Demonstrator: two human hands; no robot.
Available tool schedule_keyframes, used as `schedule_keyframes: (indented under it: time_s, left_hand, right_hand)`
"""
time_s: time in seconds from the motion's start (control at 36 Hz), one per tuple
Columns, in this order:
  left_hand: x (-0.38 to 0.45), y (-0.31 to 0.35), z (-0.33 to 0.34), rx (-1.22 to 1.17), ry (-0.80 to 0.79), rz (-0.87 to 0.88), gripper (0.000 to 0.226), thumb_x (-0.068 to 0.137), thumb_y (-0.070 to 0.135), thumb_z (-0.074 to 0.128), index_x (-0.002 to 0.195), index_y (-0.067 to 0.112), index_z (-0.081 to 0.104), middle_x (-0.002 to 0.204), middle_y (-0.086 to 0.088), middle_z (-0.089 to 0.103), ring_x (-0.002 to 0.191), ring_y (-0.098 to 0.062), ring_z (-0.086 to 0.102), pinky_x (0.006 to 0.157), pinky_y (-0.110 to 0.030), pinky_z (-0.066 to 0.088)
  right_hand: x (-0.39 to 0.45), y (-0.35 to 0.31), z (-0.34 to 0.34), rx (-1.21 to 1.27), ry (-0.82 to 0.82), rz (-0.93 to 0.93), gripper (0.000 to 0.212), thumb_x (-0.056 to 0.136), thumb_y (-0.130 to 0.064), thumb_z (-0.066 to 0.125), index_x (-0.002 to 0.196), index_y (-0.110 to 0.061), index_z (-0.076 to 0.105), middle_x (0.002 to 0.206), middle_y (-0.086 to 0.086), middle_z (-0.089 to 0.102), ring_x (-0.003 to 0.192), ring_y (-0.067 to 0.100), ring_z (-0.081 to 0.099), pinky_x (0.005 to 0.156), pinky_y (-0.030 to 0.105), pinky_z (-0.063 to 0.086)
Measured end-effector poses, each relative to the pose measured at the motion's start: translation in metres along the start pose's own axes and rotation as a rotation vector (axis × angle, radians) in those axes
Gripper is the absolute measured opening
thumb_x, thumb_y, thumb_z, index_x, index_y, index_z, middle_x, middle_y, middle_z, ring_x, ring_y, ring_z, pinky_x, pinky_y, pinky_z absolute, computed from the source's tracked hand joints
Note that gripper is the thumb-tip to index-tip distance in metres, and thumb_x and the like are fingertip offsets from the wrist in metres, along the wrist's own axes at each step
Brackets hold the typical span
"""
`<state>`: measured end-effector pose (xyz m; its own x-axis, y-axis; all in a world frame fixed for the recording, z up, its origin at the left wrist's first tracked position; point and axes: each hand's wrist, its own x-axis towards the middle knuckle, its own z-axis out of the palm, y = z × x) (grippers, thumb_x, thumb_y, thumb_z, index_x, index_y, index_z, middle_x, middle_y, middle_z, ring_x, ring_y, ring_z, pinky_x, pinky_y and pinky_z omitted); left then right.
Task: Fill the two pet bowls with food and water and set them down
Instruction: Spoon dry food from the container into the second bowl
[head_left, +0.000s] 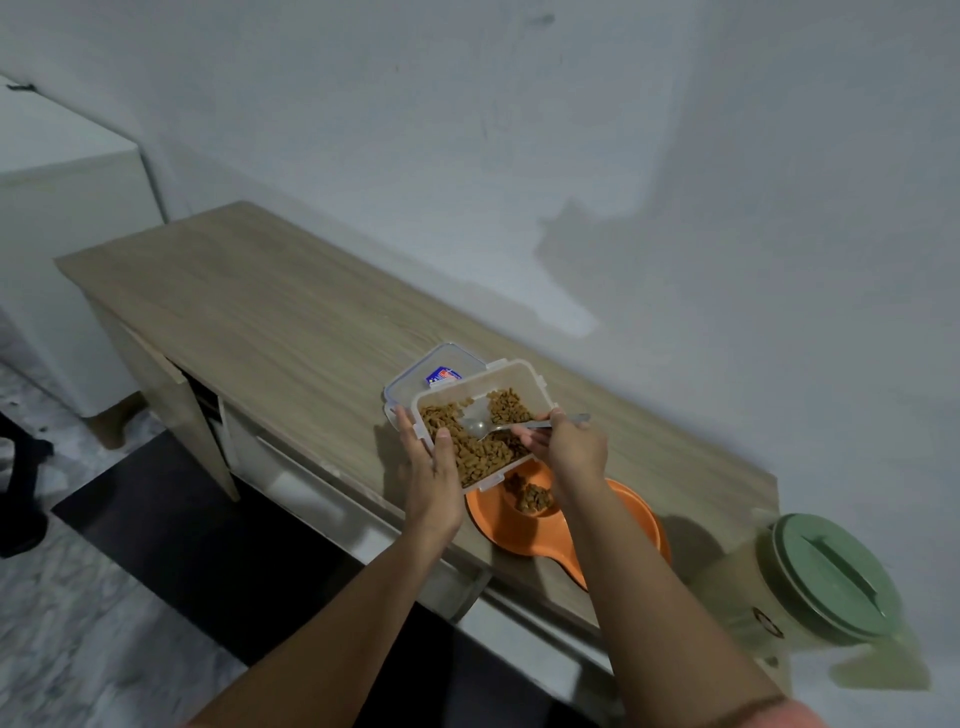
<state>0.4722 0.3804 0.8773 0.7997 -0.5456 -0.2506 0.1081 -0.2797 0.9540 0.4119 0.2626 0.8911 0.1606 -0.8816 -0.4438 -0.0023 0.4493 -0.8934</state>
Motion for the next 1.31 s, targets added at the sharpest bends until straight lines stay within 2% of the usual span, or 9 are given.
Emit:
schedule_keyframes:
  time_s: [0.08, 0.25, 0.36, 0.44, 0.69, 0.89, 1.11, 1.22, 1.31]
  left_hand:
    - [0.001, 0.001, -0.001, -0.001, 0.007, -0.005, 0.061, 0.104, 0.039, 0.027, 0.153, 0.033, -0.008, 0.161, -0.006, 0.014, 0.143, -0.033, 0.022, 0.11, -0.047, 0.03]
    - [0.0, 0.001, -0.003, -0.03, 0.003, -0.006, 0.061, 0.104, 0.037, 0.028, 0.154, 0.033, -0.007, 0.16, -0.007, 0.014, 0.142, -0.032, 0.026, 0.108, -0.045, 0.033]
    - [-0.001, 0.0, -0.004, -0.141, 0.004, 0.002, 0.06, 0.105, 0.03, 0.029, 0.154, 0.029, -0.005, 0.16, -0.007, 0.013, 0.14, -0.028, 0.032, 0.101, -0.032, 0.036]
    - [0.001, -0.005, -0.004, -0.195, 0.036, 0.013, 0.059, 0.105, 0.026, 0.03, 0.155, 0.026, -0.003, 0.157, -0.007, 0.021, 0.135, -0.029, 0.039, 0.09, -0.028, 0.037]
    - [0.003, -0.011, -0.001, -0.24, 0.097, -0.032, 0.058, 0.105, 0.024, 0.03, 0.155, 0.022, 0.0, 0.158, -0.01, 0.015, 0.137, -0.03, 0.035, 0.09, -0.027, 0.035]
    - [0.002, -0.008, 0.005, -0.234, 0.103, -0.086, 0.06, 0.105, 0.027, 0.029, 0.155, 0.025, -0.004, 0.162, -0.007, 0.005, 0.143, -0.032, 0.025, 0.108, -0.044, 0.035]
    - [0.011, -0.018, 0.012, -0.243, 0.151, -0.106, 0.06, 0.105, 0.025, 0.03, 0.155, 0.021, -0.003, 0.161, -0.011, 0.008, 0.143, -0.032, 0.026, 0.109, -0.041, 0.033]
    - [0.018, -0.022, 0.013, -0.274, 0.178, -0.1, 0.06, 0.105, 0.023, 0.03, 0.155, 0.018, -0.003, 0.161, -0.012, 0.01, 0.143, -0.031, 0.028, 0.112, -0.036, 0.029]
    - [0.021, -0.024, 0.014, -0.299, 0.188, -0.101, 0.06, 0.105, 0.021, 0.029, 0.155, 0.018, -0.004, 0.161, -0.013, 0.011, 0.142, -0.031, 0.029, 0.11, -0.034, 0.03]
  right_hand:
    - [-0.002, 0.001, 0.0, -0.005, 0.001, 0.008, 0.016, 0.1, -0.012, 0.044, 0.096, 0.0, 0.054, 0.072, 0.021, 0.068, 0.066, 0.024, 0.071, 0.053, 0.022, 0.059]
    - [-0.005, 0.002, 0.001, 0.026, 0.035, 0.037, 0.017, 0.099, -0.012, 0.046, 0.093, 0.001, 0.055, 0.079, 0.023, 0.069, 0.068, 0.025, 0.073, 0.06, 0.025, 0.06]
    - [-0.006, 0.001, -0.001, 0.07, 0.087, 0.052, 0.014, 0.097, -0.007, 0.047, 0.096, 0.002, 0.058, 0.07, 0.019, 0.068, 0.063, 0.025, 0.072, 0.061, 0.027, 0.06]
    - [-0.008, -0.001, -0.004, 0.133, 0.124, 0.071, 0.015, 0.097, -0.007, 0.047, 0.094, 0.002, 0.059, 0.07, 0.019, 0.067, 0.062, 0.025, 0.072, 0.061, 0.025, 0.06]
    - [-0.011, -0.011, -0.013, 0.248, 0.198, 0.079, 0.021, 0.096, -0.003, 0.047, 0.078, 0.0, 0.058, 0.071, 0.019, 0.065, 0.067, 0.029, 0.072, 0.062, 0.027, 0.06]
    - [-0.016, -0.018, -0.029, 0.343, 0.231, 0.041, 0.012, 0.094, 0.001, 0.047, 0.087, 0.002, 0.057, 0.071, 0.019, 0.064, 0.062, 0.029, 0.07, 0.049, 0.023, 0.058]
    - [-0.016, -0.017, -0.057, 0.361, 0.348, -0.042, 0.019, 0.096, 0.0, 0.045, 0.079, 0.002, 0.054, 0.065, 0.018, 0.06, 0.057, 0.027, 0.067, 0.048, 0.022, 0.058]
    - [-0.01, -0.008, -0.069, 0.394, 0.403, -0.069, 0.025, 0.096, 0.0, 0.045, 0.072, 0.0, 0.053, 0.064, 0.02, 0.059, 0.039, 0.019, 0.065, 0.045, 0.023, 0.057]
    - [-0.006, 0.001, -0.075, 0.305, 0.425, -0.113, 0.023, 0.097, -0.005, 0.045, 0.077, 0.001, 0.055, 0.068, 0.019, 0.063, 0.046, 0.018, 0.067, 0.052, 0.023, 0.059]
